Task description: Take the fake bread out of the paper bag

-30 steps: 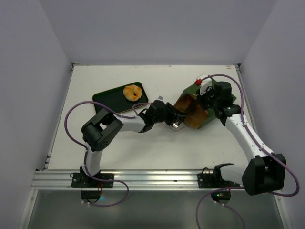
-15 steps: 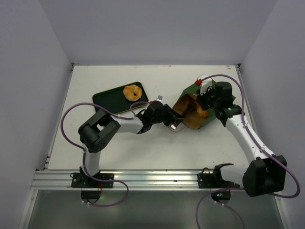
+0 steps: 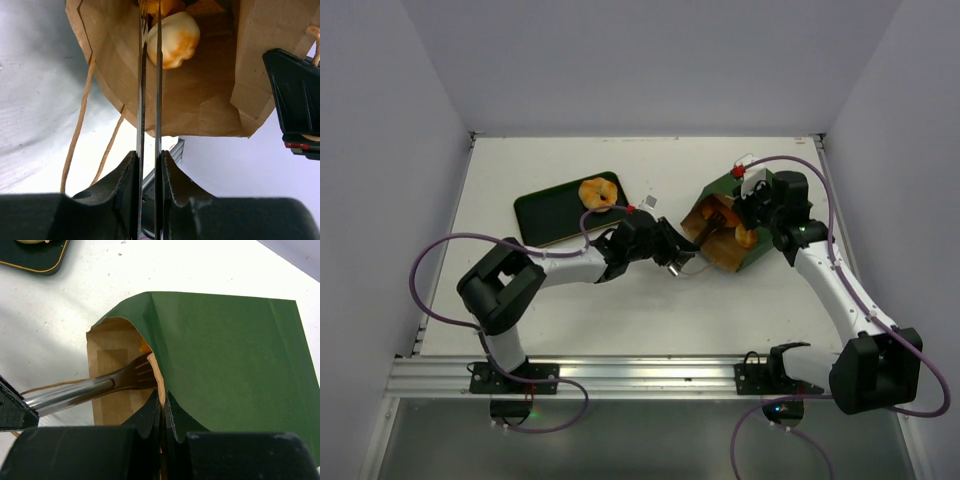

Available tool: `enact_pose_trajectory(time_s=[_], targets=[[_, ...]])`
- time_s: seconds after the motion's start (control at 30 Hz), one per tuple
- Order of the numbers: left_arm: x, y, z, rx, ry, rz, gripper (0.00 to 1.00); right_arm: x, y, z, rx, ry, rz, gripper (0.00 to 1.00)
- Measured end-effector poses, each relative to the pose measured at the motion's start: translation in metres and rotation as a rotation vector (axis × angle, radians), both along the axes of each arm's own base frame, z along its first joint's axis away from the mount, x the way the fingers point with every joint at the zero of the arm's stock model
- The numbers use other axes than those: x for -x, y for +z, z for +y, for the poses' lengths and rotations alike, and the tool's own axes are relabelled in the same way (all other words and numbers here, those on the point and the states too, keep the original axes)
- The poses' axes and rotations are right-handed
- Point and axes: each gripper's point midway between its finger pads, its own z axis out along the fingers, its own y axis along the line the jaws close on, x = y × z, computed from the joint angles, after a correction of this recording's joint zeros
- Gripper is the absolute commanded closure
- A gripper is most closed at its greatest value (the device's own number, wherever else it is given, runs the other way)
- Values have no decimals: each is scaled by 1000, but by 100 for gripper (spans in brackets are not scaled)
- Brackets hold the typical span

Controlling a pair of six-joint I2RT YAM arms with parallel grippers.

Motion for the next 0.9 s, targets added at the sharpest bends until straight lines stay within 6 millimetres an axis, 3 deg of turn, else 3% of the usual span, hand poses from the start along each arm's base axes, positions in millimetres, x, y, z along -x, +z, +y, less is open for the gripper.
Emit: enact_pose_trajectory(time_s=[0.23,0.53,0.9], targets=[[12,5,9,-43,-23,-42,100,-1,1,0,-6,-6,-4,100],[36,33,30,-69,-41,-129,100,-3,3,0,-7,-9,-14,100],[47,28,48,-111,-29,-152,100,-3,3,-1,-6,-16,-14,100]])
